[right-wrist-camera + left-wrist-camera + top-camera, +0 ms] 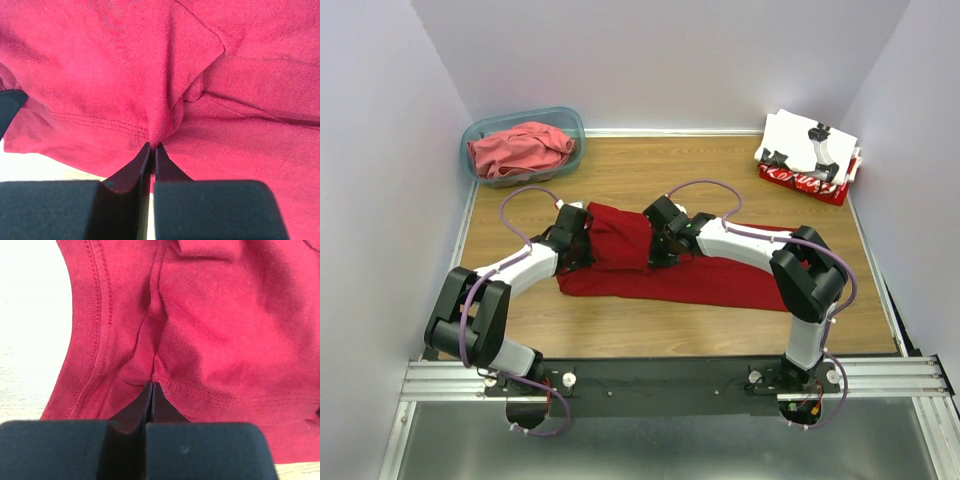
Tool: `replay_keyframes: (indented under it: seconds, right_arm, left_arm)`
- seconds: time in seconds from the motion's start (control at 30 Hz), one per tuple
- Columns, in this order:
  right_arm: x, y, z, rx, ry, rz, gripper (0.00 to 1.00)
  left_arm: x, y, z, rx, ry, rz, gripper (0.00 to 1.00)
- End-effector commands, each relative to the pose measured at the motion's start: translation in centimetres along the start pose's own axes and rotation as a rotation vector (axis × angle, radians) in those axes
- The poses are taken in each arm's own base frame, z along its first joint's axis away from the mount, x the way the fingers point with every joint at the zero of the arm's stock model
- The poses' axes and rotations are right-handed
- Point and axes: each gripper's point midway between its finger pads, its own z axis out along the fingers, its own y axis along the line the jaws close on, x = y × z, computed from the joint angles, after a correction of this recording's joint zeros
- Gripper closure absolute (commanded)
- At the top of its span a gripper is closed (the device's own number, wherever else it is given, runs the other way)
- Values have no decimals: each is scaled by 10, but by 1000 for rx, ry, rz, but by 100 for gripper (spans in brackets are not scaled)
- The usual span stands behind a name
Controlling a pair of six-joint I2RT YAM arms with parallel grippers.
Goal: Fold and stack the t-shirts
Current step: Fold the tshirt
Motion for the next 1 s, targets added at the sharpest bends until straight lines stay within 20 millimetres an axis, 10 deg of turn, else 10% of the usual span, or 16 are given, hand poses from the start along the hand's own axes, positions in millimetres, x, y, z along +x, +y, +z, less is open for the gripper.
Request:
replay_keyframes:
  seconds: [0.0, 0.97]
  right_arm:
    - [-1, 5, -1, -1, 11, -15, 90]
    - [24, -8, -21, 14, 105, 7, 99]
  left_arm:
    - [-9, -3, -6, -2, -34, 0, 100]
    - [-9, 0, -54, 13, -77, -63, 100]
